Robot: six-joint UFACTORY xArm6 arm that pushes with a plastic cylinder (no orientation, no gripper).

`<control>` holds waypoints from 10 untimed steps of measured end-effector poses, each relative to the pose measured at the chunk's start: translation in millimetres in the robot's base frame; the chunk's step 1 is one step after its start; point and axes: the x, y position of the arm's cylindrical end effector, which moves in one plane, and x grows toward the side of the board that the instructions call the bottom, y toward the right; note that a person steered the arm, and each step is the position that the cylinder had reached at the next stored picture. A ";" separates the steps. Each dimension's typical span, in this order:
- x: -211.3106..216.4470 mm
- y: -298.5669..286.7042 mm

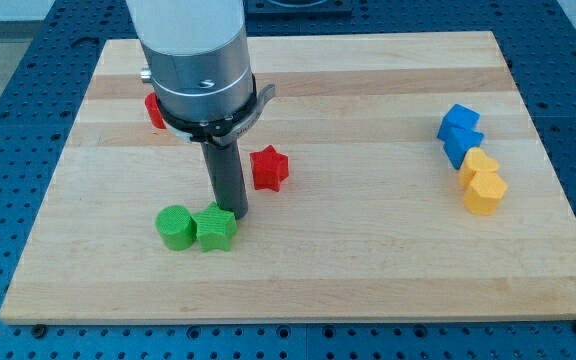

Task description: Slide red star to the right of green star

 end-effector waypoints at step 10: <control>-138.9 74.8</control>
